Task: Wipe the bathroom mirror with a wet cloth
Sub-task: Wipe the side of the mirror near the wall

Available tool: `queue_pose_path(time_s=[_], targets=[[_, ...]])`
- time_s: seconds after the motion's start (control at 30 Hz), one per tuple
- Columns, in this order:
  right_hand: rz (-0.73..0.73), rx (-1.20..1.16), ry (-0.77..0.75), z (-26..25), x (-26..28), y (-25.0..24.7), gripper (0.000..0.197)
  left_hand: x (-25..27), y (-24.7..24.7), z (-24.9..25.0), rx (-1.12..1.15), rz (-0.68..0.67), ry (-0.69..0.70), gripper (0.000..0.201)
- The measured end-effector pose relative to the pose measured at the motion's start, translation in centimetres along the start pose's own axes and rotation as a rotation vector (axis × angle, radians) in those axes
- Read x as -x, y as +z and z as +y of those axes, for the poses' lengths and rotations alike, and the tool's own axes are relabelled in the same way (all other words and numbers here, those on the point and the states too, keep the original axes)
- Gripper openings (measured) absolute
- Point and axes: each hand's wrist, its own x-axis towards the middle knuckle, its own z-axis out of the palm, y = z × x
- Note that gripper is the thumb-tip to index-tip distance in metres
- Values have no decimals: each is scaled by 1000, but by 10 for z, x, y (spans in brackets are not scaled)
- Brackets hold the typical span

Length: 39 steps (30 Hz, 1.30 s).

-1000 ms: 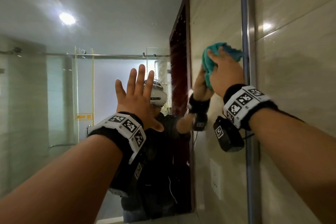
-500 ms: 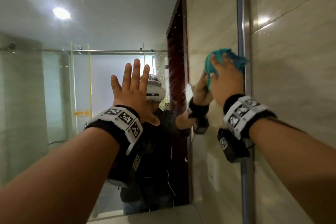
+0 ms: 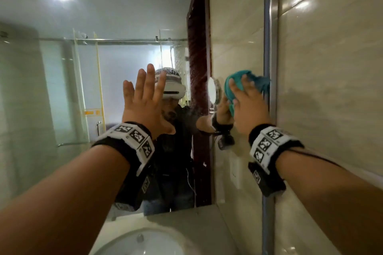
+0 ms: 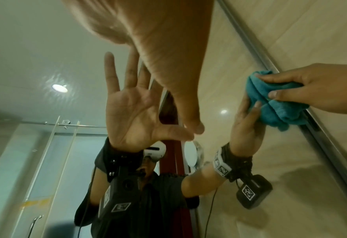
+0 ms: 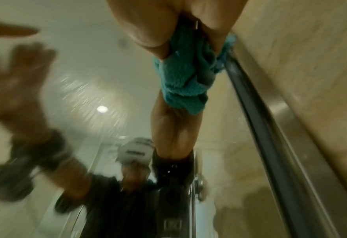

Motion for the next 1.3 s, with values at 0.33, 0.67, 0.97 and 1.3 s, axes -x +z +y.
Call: queue_pose_path(time_s=[0.33, 0.67, 0.97, 1.3], targets=[[35, -163, -58, -12, -28, 16, 68, 19, 34, 12, -115, -95, 73, 148], [-276, -28, -483, -51, 52, 30, 75, 20, 30, 12, -152, -53, 89, 148], [-59, -65, -286, -81, 7, 24, 75, 23, 32, 8, -137, -25, 97, 141], [26, -131, -272, -63, -87, -8, 70, -53, -44, -13, -200, 129, 95, 132]])
